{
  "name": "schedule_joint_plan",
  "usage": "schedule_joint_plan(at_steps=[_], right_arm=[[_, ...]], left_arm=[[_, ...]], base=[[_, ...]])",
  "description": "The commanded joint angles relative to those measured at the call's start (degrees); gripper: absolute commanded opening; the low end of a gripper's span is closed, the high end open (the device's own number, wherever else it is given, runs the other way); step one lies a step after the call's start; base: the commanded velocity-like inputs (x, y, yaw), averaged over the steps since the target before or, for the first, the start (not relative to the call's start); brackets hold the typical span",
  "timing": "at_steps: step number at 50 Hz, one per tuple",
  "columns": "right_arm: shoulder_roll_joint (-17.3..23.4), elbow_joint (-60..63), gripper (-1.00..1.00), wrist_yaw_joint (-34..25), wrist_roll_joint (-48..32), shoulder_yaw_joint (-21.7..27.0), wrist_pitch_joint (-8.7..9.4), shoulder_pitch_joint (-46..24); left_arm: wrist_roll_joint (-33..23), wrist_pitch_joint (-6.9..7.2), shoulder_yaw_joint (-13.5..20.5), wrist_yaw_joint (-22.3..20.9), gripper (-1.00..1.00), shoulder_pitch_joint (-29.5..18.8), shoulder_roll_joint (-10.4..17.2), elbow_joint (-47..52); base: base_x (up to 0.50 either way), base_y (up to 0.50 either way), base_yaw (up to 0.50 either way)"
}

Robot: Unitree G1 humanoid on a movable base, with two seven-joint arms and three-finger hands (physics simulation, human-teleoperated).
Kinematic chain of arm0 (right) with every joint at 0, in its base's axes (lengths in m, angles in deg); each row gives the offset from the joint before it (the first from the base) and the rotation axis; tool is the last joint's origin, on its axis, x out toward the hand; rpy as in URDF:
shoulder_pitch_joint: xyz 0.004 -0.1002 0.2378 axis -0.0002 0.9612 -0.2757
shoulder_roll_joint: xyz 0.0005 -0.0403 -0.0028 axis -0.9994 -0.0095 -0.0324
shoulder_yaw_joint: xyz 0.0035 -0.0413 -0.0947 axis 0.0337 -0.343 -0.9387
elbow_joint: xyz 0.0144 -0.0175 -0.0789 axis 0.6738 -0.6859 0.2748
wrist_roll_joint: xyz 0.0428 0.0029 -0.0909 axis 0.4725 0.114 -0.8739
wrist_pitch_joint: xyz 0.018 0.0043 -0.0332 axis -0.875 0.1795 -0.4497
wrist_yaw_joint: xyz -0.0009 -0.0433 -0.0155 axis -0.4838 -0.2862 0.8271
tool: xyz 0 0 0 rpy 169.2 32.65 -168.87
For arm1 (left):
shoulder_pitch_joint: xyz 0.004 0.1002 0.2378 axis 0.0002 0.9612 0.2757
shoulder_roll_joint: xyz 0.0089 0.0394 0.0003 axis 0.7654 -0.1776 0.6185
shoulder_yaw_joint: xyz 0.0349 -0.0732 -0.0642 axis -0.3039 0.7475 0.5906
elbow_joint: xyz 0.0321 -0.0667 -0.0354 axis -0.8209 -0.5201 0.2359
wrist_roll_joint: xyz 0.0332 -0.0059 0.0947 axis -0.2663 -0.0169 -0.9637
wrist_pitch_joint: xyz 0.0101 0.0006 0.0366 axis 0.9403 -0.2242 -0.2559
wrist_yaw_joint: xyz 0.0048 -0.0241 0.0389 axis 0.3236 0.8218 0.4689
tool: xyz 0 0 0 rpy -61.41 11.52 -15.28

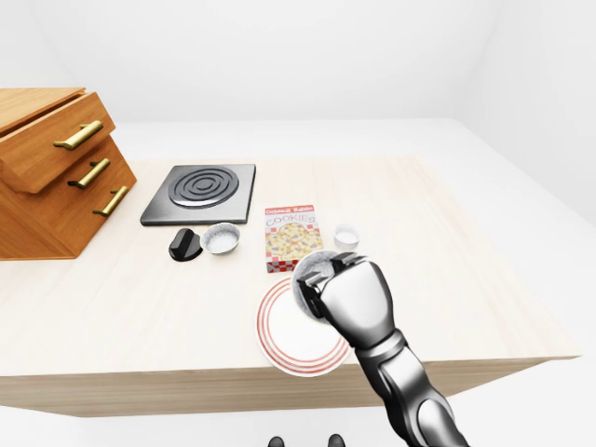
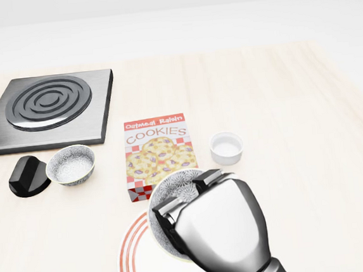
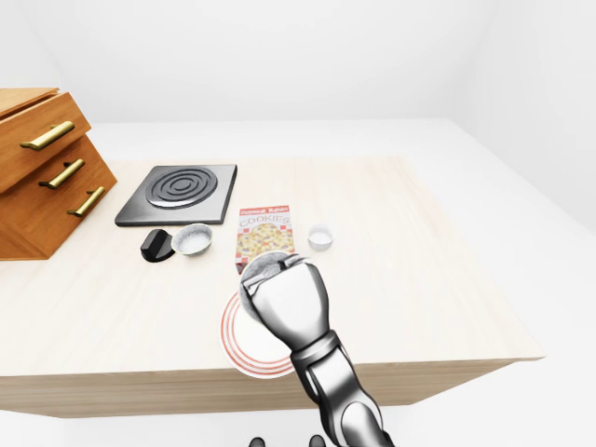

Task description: Pick the akita bowl next to the plate and place it on the plate.

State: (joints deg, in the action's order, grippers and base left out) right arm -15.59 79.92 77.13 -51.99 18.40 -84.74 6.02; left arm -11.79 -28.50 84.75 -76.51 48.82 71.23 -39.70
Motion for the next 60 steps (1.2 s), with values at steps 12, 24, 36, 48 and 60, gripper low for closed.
schedule_joint_plan(at_steps=[12,24,36,48,60], right_arm=[[1.44,-9.42,-1.00,13.29,-13.08,-4.97,0.00,-0.21],[1.94,-13.30,-1.00,16.89,-15.50,-6.08,0.00,-1.61],[1.25,-15.62,-1.00,18.01,-15.66,-5.84,0.00,-2.04],[0.36,-22.75,-1.00,20.52,-16.87,-3.84,0.00,-5.21],[0.26,-25.77,-1.00,19.56,-16.64,-3.92,0.00,-4.96]], left_arm=[[0.07,0.00,0.21,0.00,1.00,0.14,-0.14,0.41],[0.06,0.00,0.18,-0.14,1.00,0.13,-0.12,0.08],[-0.06,0.00,-0.76,-0.29,1.00,-0.20,0.23,-1.94],[-0.07,0.00,-1.02,0.09,1.00,-0.16,0.20,-1.65],[0.13,0.00,-0.87,0.44,1.00,-0.18,0.17,-1.09]], base=[[0.00,0.00,0.00],[0.00,0.00,0.00],[0.00,0.00,0.00],[0.00,0.00,0.00],[0.00,0.00,0.00]])
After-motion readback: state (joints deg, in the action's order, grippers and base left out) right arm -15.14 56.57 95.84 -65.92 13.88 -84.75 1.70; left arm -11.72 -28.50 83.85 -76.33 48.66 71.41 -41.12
